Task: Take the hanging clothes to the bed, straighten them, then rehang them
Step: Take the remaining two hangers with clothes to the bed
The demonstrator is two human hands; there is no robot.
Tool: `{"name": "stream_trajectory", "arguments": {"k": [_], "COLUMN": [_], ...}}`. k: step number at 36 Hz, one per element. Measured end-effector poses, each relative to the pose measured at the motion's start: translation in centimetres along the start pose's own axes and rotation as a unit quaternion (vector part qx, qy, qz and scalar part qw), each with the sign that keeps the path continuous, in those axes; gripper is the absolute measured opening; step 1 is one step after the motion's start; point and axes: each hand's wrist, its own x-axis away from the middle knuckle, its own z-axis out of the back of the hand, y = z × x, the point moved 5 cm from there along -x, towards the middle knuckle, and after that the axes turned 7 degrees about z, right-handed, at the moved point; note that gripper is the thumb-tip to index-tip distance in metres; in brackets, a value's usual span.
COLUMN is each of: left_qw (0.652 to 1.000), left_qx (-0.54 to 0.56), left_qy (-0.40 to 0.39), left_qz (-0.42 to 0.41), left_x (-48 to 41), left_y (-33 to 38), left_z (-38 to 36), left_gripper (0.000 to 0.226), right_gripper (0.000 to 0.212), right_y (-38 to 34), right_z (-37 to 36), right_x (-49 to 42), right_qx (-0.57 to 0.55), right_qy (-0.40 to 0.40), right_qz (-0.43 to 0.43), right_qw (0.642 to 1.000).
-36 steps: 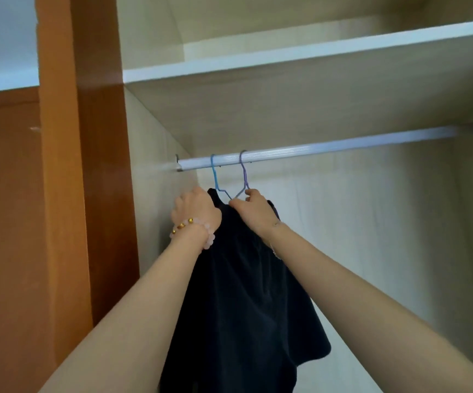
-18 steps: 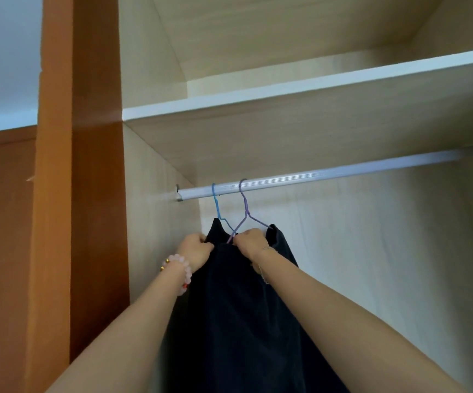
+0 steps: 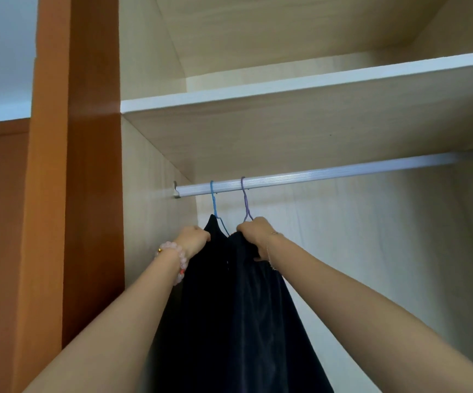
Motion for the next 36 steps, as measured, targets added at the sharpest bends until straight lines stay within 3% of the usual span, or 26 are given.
{"name": "stream_trajectory", "arguments": {"k": [3, 5, 8, 10, 12, 16, 19, 25, 28, 32, 36], "left_qw": [0.999, 0.998, 0.997, 0.997, 0.997, 0.996, 0.994, 0.986, 0.987, 0.990, 0.992], "left_qx": [-0.039, -0.050, -0.051, -0.046, -0.039, -0.005, 0.009, 0.074, 0.079, 0.082, 0.100], "left_qy": [0.025, 0.044, 0.055, 0.054, 0.061, 0.082, 0.095, 0.110, 0.096, 0.063, 0.022], "left_qz": [-0.008, -0.016, -0.023, -0.028, -0.029, -0.032, -0.050, -0.098, -0.099, -0.094, -0.078], "left_x": [-0.2, -0.5, -0.6, -0.5, -0.3, 0.0, 0.4, 2.0, 3.8, 6.9, 11.2], "left_y": [0.5, 0.6, 0.3, 0.3, 0.2, 0.3, 1.2, 3.3, 2.8, 0.1, -4.9], "left_z": [0.2, 0.3, 0.3, 0.3, 0.4, 0.7, 0.9, 1.3, 0.7, -0.8, -2.6], "left_gripper": [0.008, 0.018, 0.030, 0.032, 0.034, 0.035, 0.031, 0.031, 0.022, 0.030, 0.014], "right_gripper": [0.023, 0.043, 0.048, 0.044, 0.024, 0.021, 0.042, 0.017, 0.030, 0.027, 0.023], "right_y": [-0.1, -0.3, -0.8, -0.7, -0.9, -1.5, -2.2, -4.5, -4.3, -2.3, 3.4], "right_z": [2.6, 4.0, 4.5, 4.4, 4.3, 4.9, 6.2, 9.4, 10.8, 12.0, 12.4], "right_x": [-0.3, -0.5, -0.8, -0.9, -0.8, -0.3, -0.2, 0.9, 2.2, 6.3, 12.1], "right_qx": [0.085, 0.157, 0.241, 0.303, 0.343, 0.392, 0.392, 0.346, 0.321, 0.289, 0.220], "right_qy": [0.031, 0.046, 0.035, 0.023, 0.013, 0.019, 0.058, 0.097, 0.115, 0.119, 0.100], "right_qz": [-0.007, -0.014, -0.004, 0.006, 0.021, 0.023, 0.031, 0.074, 0.085, 0.101, 0.081], "right_qw": [0.996, 0.987, 0.970, 0.953, 0.939, 0.919, 0.918, 0.930, 0.936, 0.945, 0.967]}}
